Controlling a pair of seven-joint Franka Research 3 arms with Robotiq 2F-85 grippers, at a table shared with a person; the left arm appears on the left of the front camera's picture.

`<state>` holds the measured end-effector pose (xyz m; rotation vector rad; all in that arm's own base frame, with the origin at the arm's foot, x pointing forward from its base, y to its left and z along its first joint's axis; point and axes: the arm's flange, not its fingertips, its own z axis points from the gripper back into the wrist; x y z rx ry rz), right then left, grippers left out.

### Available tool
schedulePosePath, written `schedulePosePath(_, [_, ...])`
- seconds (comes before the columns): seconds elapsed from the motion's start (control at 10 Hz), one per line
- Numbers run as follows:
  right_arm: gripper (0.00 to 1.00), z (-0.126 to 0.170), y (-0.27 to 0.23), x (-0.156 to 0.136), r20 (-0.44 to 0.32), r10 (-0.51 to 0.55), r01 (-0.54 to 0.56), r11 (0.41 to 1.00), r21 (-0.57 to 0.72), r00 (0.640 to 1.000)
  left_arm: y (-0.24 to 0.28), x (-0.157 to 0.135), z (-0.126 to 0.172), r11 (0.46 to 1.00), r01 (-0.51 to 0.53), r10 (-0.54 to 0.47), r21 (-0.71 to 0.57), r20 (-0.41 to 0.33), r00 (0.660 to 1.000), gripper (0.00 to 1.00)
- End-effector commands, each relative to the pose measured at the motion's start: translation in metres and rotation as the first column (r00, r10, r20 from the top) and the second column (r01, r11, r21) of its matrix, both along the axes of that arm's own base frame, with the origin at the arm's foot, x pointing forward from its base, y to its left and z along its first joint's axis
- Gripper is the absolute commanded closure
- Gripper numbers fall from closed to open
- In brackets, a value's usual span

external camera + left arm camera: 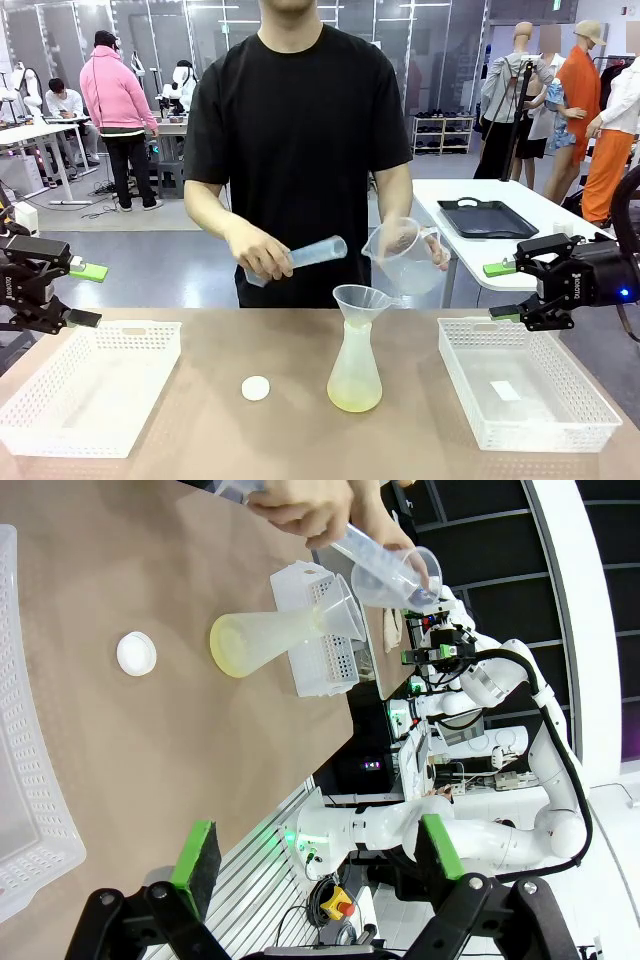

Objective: Prepare the solutions needed for the experiment.
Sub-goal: Once the solution is in the Big flask , pick up the Plastic Funnel and place it back into the right Organizing basket.

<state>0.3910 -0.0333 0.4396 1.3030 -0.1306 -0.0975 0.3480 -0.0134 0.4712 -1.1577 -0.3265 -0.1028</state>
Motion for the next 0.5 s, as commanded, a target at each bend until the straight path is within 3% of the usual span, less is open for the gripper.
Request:
schedulePosePath(0.0, [0.22, 0.0024, -0.0012, 0.0000, 0.003, 0.007, -0.007, 1.000, 0.003, 1.000, -0.0024, 0.0015, 0.0030, 1.000, -0.001, 0.001, -0.026, 0.002, 1.000, 0.00])
schedulePosePath(0.4, [0.22, 0.0024, -0.0012, 0.0000, 0.003, 0.007, -0.007, 1.000, 0.003, 1.000, -0.0024, 0.0015, 0.0030, 1.000, -0.001, 0.001, -0.026, 0.002, 1.000, 0.00])
